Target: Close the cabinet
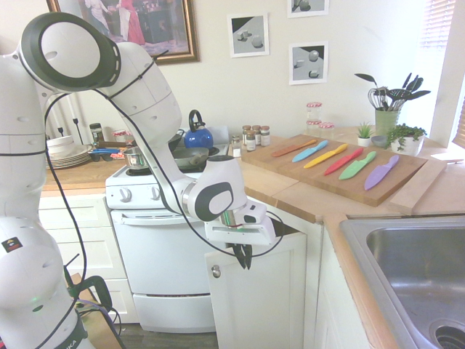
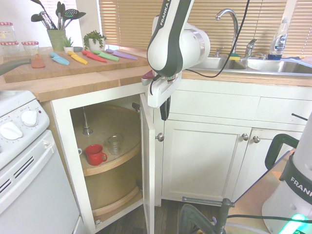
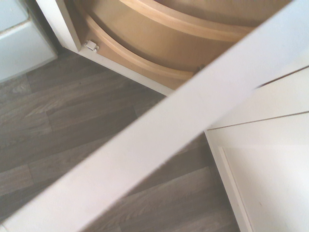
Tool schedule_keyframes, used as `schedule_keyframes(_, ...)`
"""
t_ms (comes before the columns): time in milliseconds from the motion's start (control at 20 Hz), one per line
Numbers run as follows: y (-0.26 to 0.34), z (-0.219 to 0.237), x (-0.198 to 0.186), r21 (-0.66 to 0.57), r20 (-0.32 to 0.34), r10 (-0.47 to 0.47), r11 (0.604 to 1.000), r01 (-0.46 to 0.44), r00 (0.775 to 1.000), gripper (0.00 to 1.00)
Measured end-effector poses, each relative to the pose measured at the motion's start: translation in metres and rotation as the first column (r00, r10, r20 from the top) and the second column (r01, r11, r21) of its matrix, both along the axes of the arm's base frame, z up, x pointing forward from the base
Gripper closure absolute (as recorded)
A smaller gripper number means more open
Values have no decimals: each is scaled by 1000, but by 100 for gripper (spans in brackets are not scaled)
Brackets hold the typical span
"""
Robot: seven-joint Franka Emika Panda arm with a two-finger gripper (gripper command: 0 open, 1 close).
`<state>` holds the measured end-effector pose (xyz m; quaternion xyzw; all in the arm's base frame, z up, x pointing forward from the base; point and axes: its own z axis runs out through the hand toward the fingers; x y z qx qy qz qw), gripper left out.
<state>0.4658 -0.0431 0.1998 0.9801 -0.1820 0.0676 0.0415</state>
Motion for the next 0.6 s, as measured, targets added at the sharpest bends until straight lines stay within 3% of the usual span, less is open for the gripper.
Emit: schedule_keyframes(600,71,5,35,-23,-73,49,998,-50,996,100)
